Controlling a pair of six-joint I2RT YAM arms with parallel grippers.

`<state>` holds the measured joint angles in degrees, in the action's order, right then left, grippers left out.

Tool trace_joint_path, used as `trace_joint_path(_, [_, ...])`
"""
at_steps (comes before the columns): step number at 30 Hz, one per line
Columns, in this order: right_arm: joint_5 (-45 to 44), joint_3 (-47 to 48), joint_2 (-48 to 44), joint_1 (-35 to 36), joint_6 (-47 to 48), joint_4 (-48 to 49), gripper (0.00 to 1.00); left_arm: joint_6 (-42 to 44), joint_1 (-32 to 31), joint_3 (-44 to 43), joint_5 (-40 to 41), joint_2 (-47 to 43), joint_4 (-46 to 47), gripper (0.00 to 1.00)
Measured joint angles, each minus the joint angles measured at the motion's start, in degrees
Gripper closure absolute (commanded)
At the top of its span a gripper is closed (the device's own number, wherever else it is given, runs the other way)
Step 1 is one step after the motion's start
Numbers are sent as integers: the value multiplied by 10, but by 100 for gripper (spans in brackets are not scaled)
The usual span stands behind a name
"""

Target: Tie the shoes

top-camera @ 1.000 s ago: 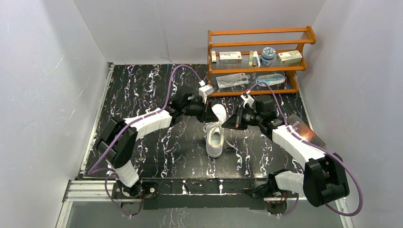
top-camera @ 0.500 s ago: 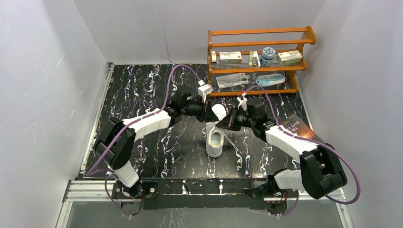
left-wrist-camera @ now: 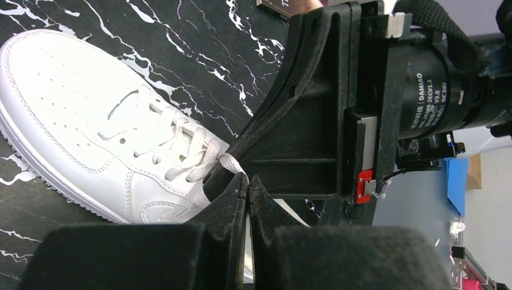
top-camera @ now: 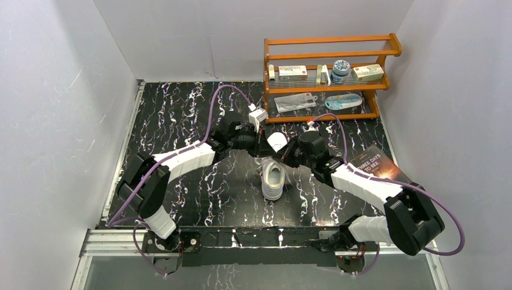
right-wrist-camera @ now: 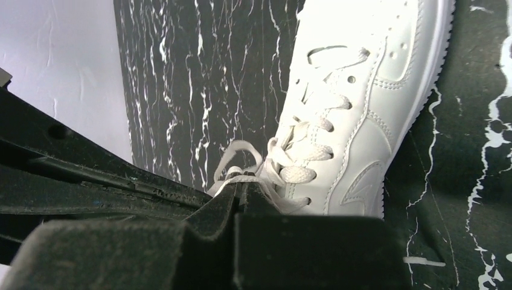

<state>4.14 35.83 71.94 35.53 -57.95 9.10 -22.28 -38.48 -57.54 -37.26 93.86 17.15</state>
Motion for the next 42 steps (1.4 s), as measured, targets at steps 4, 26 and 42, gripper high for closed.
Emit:
trace_joint_path(4, [-52, 0, -12, 13, -15, -8, 100, -10, 1, 2, 1, 0, 4, 100])
trace_joint_path(26, [-99, -27, -14, 20, 10, 32, 100, 21, 75, -110, 34, 1, -129, 77])
trace_joint_path(42, [-76, -14, -18, 20, 72, 8, 100, -21, 52, -110, 5, 127, -136, 90])
